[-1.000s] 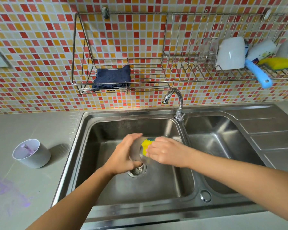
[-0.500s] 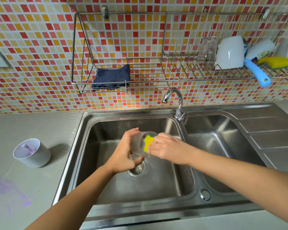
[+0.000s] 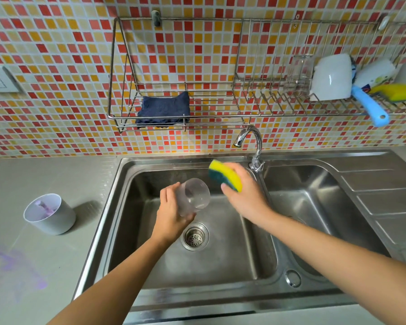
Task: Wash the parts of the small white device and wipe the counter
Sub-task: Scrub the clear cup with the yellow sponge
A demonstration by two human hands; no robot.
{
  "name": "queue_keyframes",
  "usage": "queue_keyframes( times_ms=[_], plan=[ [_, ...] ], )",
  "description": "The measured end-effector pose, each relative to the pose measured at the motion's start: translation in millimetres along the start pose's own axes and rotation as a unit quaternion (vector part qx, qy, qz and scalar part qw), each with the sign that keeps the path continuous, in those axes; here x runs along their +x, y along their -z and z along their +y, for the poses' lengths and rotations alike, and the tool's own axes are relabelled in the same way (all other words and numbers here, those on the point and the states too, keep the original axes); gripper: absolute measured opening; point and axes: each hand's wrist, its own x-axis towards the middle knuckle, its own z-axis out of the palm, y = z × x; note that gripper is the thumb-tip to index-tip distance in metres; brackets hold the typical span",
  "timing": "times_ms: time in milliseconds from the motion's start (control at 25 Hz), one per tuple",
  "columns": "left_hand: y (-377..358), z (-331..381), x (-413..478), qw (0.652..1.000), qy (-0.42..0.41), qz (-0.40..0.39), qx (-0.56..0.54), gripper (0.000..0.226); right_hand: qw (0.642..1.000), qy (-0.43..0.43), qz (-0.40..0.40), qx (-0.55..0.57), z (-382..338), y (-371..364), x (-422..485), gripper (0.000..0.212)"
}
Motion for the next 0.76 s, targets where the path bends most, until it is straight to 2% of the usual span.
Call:
queue_keyframes(
  times_ms=[80, 160, 320, 400, 520, 640, 720, 760],
  plan=[
    [2, 0, -1, 0.999, 0.017, -0.024, -0.035, 0.084, 0.997, 0.045, 0.055, 0.025, -27, 8, 18, 0.045],
    [3, 4, 0, 0.994, 0.043, -0.032, -0.091, 0.083, 0.991, 0.089, 0.096, -0.010, -58, 14, 40, 0.050],
    [10, 16, 8, 0.989, 0.056, -0.045, -0.130, 0.087, 0.992, 0.037, 0.087, -0.080, -102, 7, 108, 0.058],
    [18, 19, 12, 0.988, 0.047, -0.037, -0.143, 0.087, 0.984, -0.005, 0.055, -0.171, -109, -3, 149, 0.060],
    [30, 19, 14, 0.988, 0.032, -0.024, -0.150, 0.088, 0.957, -0.122, -0.018, -0.261, -103, -19, 193, 0.064],
    [40, 16, 16, 0.990, 0.030, -0.013, -0.138, 0.091, 0.913, -0.199, -0.138, -0.328, -97, -28, 211, 0.074],
    [42, 14, 17, 0.991, 0.033, -0.009, -0.130, 0.091, 0.910, -0.218, -0.152, -0.318, -101, -30, 212, 0.076],
    [40, 13, 17, 0.991, 0.037, -0.011, -0.128, 0.091, 0.924, -0.215, -0.123, -0.291, -104, -27, 211, 0.073]
  ],
)
